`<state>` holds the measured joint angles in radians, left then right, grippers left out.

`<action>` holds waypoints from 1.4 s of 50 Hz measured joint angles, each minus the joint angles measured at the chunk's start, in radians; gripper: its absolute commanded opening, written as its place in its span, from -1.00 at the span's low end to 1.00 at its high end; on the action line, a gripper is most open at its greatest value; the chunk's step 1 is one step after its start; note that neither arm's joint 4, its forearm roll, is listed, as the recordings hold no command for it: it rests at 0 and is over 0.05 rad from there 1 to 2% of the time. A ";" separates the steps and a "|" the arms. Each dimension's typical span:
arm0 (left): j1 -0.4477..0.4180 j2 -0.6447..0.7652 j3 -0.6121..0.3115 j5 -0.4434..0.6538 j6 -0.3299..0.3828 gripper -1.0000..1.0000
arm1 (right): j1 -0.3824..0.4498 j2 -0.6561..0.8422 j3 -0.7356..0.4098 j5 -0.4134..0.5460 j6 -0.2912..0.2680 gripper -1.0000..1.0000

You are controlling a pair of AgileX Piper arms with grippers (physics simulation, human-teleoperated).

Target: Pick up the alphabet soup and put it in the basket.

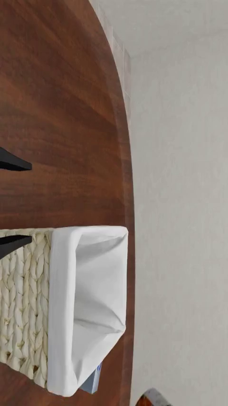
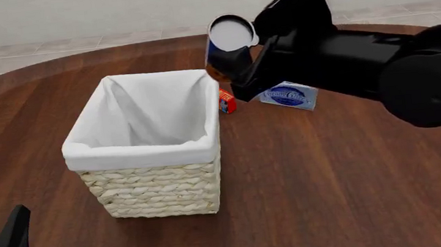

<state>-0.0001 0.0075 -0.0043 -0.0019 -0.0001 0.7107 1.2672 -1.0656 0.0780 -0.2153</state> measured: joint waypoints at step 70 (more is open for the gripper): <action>0.000 0.000 0.000 0.000 0.000 1.00 | 0.089 0.129 -0.133 0.003 -0.006 -1.00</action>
<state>-0.0001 0.0075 -0.0043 -0.0019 -0.0001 0.8000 1.3964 -1.1989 0.0805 -0.2212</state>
